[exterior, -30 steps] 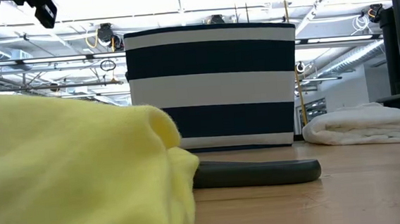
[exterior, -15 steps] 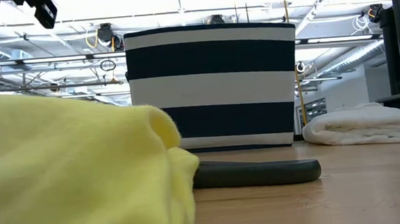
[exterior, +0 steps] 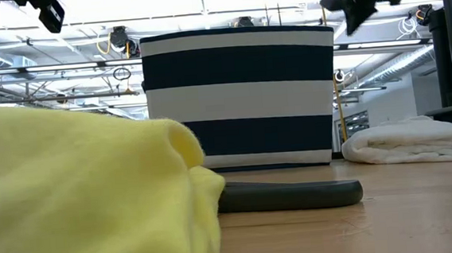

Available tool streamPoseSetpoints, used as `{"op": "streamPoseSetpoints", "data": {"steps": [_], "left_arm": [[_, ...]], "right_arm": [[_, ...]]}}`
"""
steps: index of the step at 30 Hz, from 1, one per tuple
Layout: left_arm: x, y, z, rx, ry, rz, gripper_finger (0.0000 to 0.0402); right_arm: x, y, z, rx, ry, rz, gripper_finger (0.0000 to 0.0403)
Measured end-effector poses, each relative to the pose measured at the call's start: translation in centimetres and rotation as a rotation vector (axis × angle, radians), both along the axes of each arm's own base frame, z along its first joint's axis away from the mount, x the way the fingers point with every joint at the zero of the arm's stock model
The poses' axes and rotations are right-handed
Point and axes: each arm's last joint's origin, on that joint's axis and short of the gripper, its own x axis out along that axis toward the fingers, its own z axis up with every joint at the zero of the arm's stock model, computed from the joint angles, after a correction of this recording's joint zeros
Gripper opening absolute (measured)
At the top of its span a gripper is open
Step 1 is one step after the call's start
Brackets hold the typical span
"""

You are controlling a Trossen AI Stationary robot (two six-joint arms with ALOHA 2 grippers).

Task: Pick & Place Cloths
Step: Put the white blouse into the blue laundry bin

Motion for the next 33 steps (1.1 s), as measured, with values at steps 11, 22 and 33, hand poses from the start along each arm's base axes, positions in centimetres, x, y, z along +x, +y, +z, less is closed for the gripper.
{"op": "streamPoseSetpoints", "data": {"steps": [11,22,33], "left_arm": [[0.0,0.0,-0.1,0.0,0.009,0.0,0.0015],[0.0,0.0,-0.3,0.008,0.032,-0.007,0.0011],[0.0,-0.3,-0.3,-0.005,0.031,-0.116,0.0008]], "right_arm": [[-1.3,0.5,-2.0,0.296,-0.092,-0.183,0.0038],[-2.2,1.8,-5.7,0.506,-0.135,-0.413,0.014],[-2.2,1.7,-10.6,0.542,-0.225,-0.56,0.0225]]}}
